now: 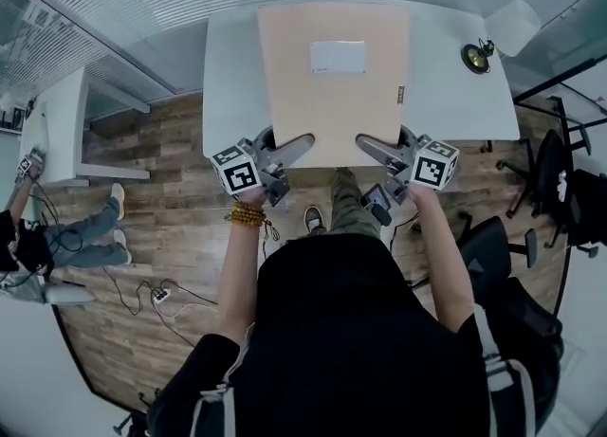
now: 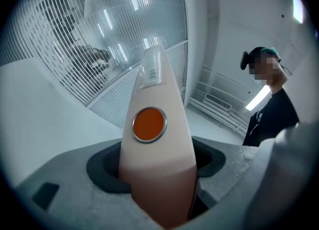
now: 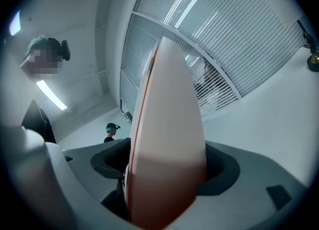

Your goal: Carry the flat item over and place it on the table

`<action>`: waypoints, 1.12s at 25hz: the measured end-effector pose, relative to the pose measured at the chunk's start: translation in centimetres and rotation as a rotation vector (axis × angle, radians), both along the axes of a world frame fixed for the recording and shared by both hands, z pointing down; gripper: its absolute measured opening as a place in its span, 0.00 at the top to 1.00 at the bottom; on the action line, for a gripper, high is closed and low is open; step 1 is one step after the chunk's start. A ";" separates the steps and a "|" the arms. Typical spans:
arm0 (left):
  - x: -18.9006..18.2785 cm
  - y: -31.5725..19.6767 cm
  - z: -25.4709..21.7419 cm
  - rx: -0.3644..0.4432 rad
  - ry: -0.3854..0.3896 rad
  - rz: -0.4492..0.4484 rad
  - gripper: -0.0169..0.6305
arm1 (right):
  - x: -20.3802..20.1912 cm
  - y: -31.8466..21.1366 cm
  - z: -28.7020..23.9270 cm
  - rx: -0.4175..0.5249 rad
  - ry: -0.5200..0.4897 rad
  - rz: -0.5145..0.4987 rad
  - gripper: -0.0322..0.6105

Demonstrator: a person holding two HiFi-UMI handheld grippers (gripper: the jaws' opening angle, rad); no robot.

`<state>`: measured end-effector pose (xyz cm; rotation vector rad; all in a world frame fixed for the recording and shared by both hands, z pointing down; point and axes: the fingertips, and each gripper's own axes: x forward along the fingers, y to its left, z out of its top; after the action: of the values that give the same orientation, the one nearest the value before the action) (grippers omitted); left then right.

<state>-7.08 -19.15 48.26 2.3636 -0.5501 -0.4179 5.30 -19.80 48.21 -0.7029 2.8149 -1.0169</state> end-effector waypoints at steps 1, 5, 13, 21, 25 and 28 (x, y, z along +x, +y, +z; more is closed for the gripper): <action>0.2 -0.6 0.1 0.002 -0.002 -0.001 0.47 | 0.2 -0.6 0.2 0.002 -0.003 0.000 0.37; 0.9 -2.8 1.1 -0.024 -0.001 -0.008 0.47 | 0.8 -2.9 1.2 -0.013 0.000 -0.006 0.37; 0.9 -7.6 3.7 -0.097 0.005 -0.015 0.47 | 0.8 -7.9 3.4 -0.076 0.014 -0.006 0.37; 0.5 -11.2 6.7 -0.182 0.016 -0.080 0.45 | 0.7 -11.9 6.4 -0.179 -0.001 -0.006 0.37; 1.3 -12.7 7.9 -0.218 0.019 -0.104 0.45 | 1.7 -13.3 7.4 -0.211 -0.015 0.010 0.37; 1.6 -13.9 8.9 -0.240 0.022 -0.118 0.45 | 2.3 -14.4 8.4 -0.241 -0.029 0.030 0.37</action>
<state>-5.43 -33.03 57.18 2.1021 -0.6926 -0.4060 7.60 -34.21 56.60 -0.7427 2.6756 -1.3636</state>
